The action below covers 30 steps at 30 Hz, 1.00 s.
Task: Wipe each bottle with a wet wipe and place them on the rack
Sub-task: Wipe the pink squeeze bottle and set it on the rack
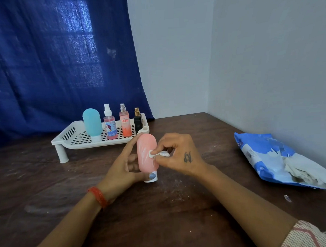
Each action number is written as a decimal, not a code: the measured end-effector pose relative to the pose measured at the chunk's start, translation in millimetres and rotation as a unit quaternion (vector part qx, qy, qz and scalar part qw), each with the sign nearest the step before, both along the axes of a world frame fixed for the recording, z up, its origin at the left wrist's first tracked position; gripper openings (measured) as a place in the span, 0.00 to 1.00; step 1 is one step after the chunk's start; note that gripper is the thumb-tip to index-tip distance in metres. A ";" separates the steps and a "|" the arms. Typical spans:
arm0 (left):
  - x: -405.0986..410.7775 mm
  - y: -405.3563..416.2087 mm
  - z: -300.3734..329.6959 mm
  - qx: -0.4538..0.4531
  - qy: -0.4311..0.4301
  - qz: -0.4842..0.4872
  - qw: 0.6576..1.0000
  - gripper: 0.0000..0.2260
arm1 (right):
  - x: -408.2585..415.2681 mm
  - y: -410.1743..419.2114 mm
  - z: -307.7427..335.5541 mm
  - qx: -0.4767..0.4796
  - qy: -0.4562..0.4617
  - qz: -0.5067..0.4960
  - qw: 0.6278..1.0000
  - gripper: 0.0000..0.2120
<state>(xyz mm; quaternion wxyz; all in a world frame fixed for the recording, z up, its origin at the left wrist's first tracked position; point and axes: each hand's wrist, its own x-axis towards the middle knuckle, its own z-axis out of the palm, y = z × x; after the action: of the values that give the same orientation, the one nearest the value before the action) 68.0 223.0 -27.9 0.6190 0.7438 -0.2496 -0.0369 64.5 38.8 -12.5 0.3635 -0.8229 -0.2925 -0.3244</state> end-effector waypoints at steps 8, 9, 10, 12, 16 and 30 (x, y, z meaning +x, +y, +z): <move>0.9 0.8 -1.5 -0.005 -0.006 0.003 1.000 0.47 | 0.4 0.1 -2.2 0.025 -0.013 -0.059 0.998 0.08; 0.5 0.6 -1.4 -0.005 -0.007 0.002 1.000 0.48 | -0.3 0.9 -1.3 0.027 -0.015 -0.049 0.998 0.08; 0.3 0.5 -1.3 -0.004 -0.008 0.003 1.000 0.48 | -1.1 1.7 -0.4 0.027 -0.013 -0.034 0.999 0.07; 0.2 0.2 -1.1 -0.005 -0.008 0.003 1.000 0.48 | -2.8 2.3 1.1 0.013 -0.003 -0.007 1.000 0.06; 1.3 -0.3 -0.6 -0.001 -0.008 -0.001 1.000 0.47 | -2.7 -0.9 1.5 -0.012 0.034 -0.002 0.999 0.04; 3.0 2.8 -1.8 0.006 -0.005 -0.019 1.000 0.49 | -4.9 1.5 2.3 -0.017 0.054 0.009 0.998 0.03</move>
<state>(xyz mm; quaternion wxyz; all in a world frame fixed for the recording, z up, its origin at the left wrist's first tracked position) 71.1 225.8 -29.7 0.6123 0.7429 -0.2664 -0.0464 59.6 40.3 -10.1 0.3675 -0.8426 -0.2851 -0.2715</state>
